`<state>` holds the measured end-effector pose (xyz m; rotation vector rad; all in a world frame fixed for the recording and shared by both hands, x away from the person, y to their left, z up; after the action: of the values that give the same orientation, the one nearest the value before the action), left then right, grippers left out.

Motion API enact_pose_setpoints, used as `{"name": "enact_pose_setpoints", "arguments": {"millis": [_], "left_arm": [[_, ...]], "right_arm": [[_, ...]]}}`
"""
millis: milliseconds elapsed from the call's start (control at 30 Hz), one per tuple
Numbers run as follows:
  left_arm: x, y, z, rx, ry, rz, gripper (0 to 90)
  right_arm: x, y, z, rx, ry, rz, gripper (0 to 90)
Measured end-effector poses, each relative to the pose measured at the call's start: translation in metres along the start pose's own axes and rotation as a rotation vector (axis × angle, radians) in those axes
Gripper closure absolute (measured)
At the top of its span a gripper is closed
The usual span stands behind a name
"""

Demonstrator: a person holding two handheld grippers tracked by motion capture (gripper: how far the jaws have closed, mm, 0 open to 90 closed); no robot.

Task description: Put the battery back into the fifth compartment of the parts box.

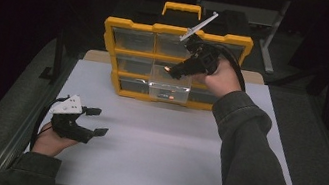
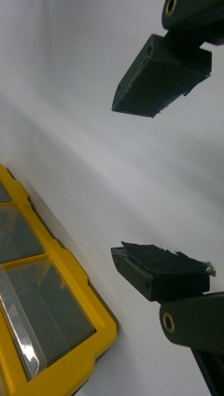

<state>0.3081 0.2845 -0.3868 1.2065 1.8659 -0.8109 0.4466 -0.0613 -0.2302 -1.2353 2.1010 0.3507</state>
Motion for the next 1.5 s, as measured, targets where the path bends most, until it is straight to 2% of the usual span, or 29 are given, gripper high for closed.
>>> {"name": "enact_pose_setpoints", "arguments": {"millis": [67, 467, 500, 567, 900, 1067, 1267, 1500], "left_arm": [[0.000, 0.000, 0.000, 0.001, 0.000, -0.012, 25.1], [0.001, 0.001, 0.000, 0.004, 0.002, -0.008, 25.0], [0.001, 0.000, 0.001, 0.006, -0.012, -0.020, 25.0], [0.001, 0.000, 0.000, 0.005, 0.000, -0.012, 25.0], [0.001, 0.000, -0.001, 0.004, -0.012, -0.020, 25.1], [0.001, 0.000, -0.001, 0.005, 0.002, -0.017, 25.0], [0.002, 0.000, -0.001, 0.004, -0.003, -0.018, 25.0], [0.001, 0.000, -0.001, 0.006, -0.007, -0.021, 25.0]], "right_arm": [[-0.002, -0.003, 0.003, 0.007, 0.003, 0.001, 76.1], [-0.006, -0.015, 0.018, 0.037, 0.022, 0.024, 76.0], [-0.006, -0.014, 0.019, 0.040, 0.024, 0.026, 76.1], [-0.005, -0.014, 0.023, 0.053, 0.029, 0.016, 76.0], [-0.003, -0.010, 0.033, 0.044, 0.029, 0.007, 76.0], [0.002, -0.010, 0.041, 0.051, 0.043, -0.005, 76.0], [0.006, -0.007, 0.048, 0.053, 0.056, -0.016, 75.5], [0.011, -0.005, 0.056, 0.091, 0.080, -0.037, 73.0]]}}
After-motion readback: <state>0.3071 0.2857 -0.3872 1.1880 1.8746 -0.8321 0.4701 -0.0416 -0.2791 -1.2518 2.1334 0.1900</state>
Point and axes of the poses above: each handheld gripper's, and its own axes: z roughly forward along the jaws, x roughly out of its underside, y roughly to its left, the point moved 1 cm from there along z, roughly forward along the jaws, and after that the axes turned 14 degrees about x, right-handed, at the moved point
